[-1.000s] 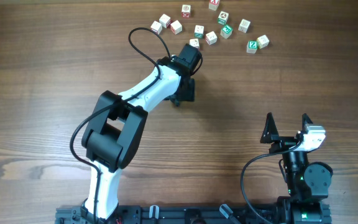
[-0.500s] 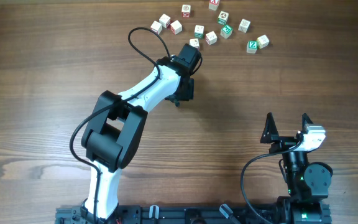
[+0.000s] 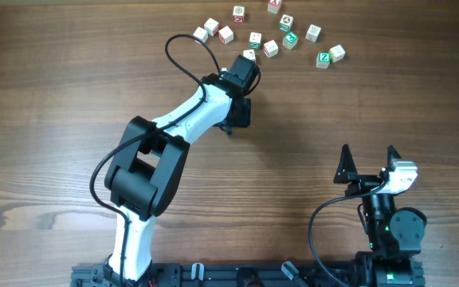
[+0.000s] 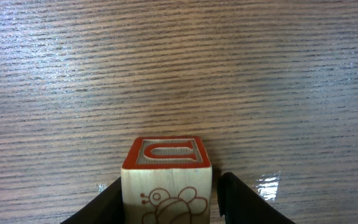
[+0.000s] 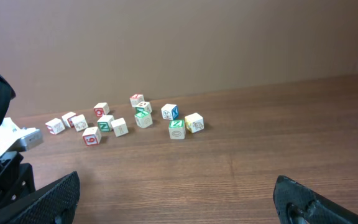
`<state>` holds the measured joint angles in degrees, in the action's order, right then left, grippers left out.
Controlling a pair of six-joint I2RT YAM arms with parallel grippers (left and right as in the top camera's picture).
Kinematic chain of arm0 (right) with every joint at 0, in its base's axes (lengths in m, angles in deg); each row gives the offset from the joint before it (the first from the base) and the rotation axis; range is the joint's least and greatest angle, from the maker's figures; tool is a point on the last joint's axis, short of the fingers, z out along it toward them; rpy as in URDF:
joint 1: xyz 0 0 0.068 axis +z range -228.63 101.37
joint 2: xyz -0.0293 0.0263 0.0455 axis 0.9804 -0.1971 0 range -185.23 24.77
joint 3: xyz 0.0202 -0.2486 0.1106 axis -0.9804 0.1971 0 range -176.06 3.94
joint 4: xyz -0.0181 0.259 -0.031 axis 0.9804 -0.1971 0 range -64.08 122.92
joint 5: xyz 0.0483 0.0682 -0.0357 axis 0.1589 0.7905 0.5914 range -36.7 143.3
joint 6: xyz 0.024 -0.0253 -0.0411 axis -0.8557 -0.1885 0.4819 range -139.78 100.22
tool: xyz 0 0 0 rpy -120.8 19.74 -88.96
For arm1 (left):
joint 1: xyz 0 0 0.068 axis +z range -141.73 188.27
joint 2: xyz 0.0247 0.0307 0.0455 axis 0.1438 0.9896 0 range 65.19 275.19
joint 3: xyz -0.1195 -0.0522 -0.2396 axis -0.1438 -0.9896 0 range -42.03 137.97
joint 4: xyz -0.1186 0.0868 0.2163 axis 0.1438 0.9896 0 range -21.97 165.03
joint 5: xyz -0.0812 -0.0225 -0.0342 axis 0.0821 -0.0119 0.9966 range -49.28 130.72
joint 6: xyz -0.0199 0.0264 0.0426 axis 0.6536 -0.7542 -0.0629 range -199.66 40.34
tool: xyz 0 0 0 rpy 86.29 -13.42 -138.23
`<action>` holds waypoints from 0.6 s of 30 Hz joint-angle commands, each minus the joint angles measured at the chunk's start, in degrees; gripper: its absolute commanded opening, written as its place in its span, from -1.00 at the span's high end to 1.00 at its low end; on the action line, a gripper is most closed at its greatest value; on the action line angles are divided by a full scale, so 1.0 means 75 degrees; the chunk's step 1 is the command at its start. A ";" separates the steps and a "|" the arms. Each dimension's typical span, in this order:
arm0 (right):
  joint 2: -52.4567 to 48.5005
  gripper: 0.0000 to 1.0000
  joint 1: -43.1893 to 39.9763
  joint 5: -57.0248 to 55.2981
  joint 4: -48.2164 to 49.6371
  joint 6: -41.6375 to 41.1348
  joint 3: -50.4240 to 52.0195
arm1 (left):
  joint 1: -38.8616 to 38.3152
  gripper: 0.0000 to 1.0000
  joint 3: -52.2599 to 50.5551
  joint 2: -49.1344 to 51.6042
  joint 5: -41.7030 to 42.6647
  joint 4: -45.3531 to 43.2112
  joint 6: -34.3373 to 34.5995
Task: Form a horizontal line
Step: 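Carry the bee block toward the table center with the left gripper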
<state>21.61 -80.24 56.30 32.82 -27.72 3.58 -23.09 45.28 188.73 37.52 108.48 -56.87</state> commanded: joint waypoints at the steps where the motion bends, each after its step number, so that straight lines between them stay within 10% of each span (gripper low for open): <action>1: 0.0012 -0.99 -0.0023 0.0117 0.0023 -0.0143 0.0006 | 0.0003 0.08 -0.0399 0.0635 0.0131 -0.0015 0.0020; 18: 0.0012 -0.99 -0.0023 0.0117 0.0023 -0.0143 0.0006 | 0.0003 0.30 -0.0399 0.0635 -0.0073 -0.0216 0.0023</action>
<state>21.61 -80.26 56.30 32.82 -27.72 3.58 -23.09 45.11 188.75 36.27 107.30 -56.87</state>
